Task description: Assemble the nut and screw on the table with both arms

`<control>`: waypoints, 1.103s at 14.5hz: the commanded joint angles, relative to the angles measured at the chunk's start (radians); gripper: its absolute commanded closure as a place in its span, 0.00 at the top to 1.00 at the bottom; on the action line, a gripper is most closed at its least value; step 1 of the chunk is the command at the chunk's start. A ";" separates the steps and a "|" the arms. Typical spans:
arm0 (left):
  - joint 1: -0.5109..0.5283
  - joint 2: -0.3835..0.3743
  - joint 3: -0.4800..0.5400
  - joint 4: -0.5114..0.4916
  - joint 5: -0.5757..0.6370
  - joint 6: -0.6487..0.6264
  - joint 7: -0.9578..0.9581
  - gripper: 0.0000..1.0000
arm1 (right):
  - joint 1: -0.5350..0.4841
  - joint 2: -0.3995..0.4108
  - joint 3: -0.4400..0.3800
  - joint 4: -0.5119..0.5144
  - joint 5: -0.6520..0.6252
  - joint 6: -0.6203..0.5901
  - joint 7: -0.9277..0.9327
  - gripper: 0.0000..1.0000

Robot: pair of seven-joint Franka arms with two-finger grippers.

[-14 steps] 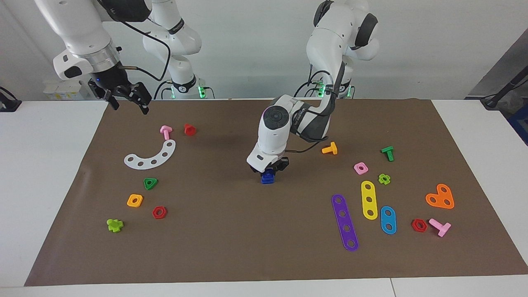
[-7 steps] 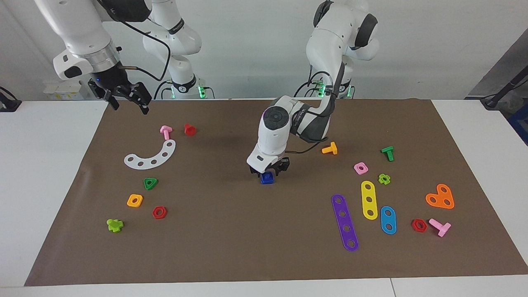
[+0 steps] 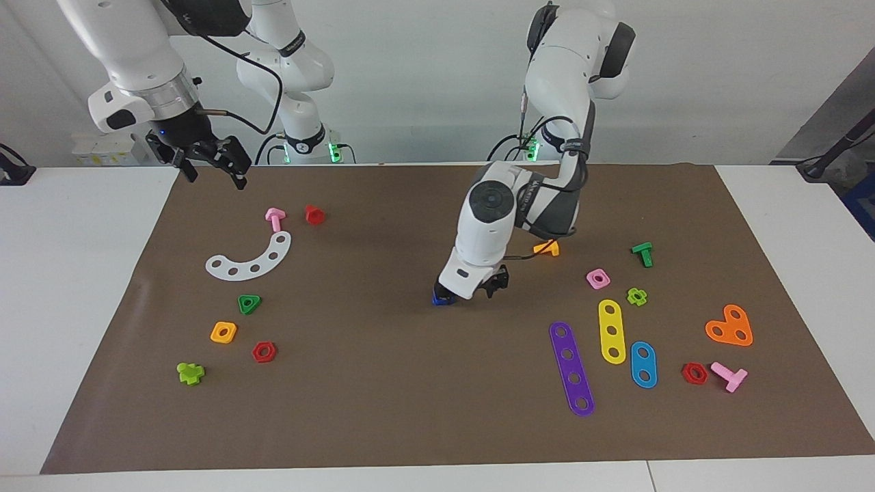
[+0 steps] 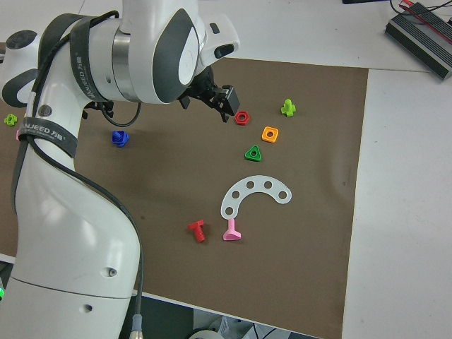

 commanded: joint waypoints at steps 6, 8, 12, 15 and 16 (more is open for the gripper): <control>0.230 -0.217 -0.005 -0.146 0.014 -0.074 0.301 1.00 | -0.005 -0.007 0.005 -0.004 0.012 -0.008 -0.003 1.00; 0.286 -0.265 -0.005 -0.202 0.014 -0.076 0.408 1.00 | -0.005 -0.007 0.005 -0.004 0.014 -0.008 -0.003 1.00; 0.386 -0.363 -0.003 -0.279 0.014 -0.115 0.534 1.00 | -0.005 -0.007 0.005 -0.004 0.012 -0.008 -0.003 1.00; 0.402 -0.438 0.003 -0.270 0.017 -0.221 0.522 1.00 | -0.005 -0.007 0.005 -0.004 0.012 -0.008 -0.003 1.00; 0.403 -0.473 0.003 -0.270 0.017 -0.240 0.521 1.00 | -0.005 -0.007 0.005 -0.004 0.012 -0.008 -0.003 1.00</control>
